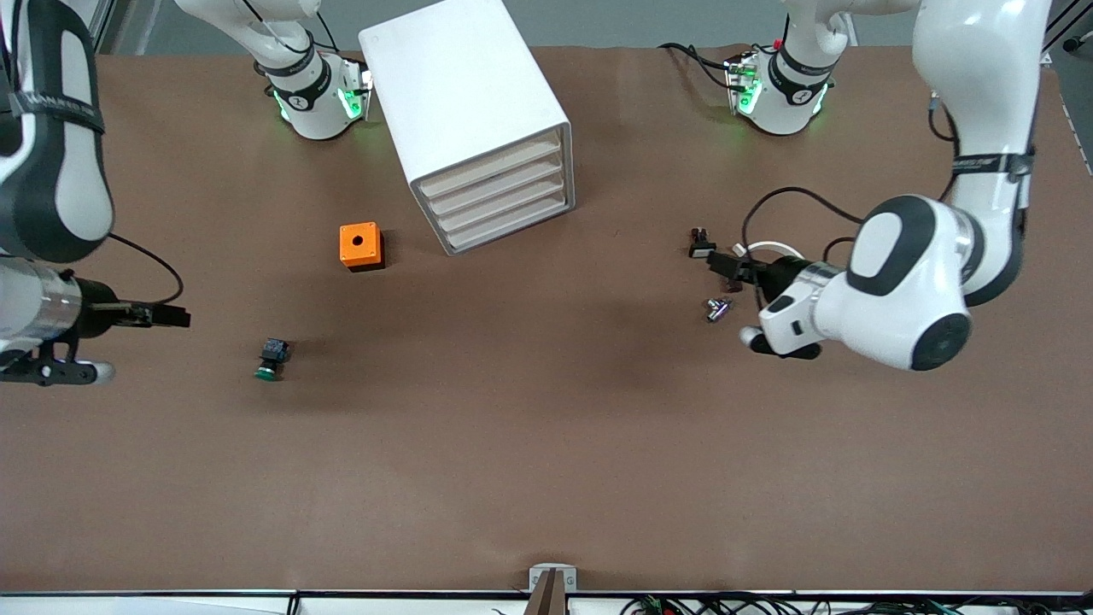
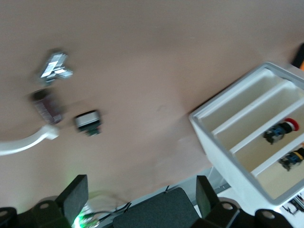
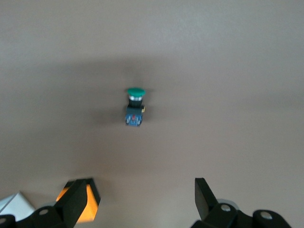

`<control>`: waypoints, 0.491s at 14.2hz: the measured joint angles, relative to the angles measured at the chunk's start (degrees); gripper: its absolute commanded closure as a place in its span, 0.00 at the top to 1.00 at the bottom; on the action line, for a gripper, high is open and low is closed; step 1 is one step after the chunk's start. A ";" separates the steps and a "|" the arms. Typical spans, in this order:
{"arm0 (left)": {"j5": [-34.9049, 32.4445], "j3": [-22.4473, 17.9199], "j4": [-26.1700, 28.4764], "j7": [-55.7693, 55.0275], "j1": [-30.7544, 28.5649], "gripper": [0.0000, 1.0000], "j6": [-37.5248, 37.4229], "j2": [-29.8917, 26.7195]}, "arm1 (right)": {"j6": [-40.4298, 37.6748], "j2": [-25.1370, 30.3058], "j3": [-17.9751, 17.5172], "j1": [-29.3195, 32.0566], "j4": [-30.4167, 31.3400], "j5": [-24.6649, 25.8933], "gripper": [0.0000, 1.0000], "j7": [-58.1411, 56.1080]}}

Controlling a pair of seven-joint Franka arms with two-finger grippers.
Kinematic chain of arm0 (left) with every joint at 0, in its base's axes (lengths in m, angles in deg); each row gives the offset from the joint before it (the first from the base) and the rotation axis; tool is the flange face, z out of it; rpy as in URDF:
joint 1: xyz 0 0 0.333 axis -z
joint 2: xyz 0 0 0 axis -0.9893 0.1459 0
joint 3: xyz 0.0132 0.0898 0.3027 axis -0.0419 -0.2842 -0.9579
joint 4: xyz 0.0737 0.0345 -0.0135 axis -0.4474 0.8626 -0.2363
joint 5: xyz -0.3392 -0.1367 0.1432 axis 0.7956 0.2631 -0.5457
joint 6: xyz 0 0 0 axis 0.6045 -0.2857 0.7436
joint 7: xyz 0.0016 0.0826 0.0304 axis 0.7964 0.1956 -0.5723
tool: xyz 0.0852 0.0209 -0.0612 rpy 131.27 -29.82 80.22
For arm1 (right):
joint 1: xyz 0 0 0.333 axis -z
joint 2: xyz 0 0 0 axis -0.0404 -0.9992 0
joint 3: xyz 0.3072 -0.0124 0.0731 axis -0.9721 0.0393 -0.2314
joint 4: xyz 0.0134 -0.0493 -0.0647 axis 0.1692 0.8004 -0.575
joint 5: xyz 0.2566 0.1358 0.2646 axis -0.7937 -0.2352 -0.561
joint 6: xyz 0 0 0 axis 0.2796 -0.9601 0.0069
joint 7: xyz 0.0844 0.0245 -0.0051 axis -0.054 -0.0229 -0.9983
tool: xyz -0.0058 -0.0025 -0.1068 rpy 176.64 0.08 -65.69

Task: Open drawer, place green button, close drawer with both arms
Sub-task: 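Reach the right gripper to the green button while the left gripper approaches the drawer, then grasp the green button with the right gripper while the left gripper grips the drawer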

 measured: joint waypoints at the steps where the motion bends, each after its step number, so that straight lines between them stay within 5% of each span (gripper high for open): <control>1: 1.25 2.06 0.00 0.49 0.11 1.00 1.61 0.92 | 4.01 -0.04 -0.02 0.00 2.71 0.00 1.00 0.00; 7: 11.06 6.69 2.93 17.54 2.32 1.00 11.38 6.16 | 25.35 -0.61 -0.77 -1.20 17.39 -0.08 1.00 5.76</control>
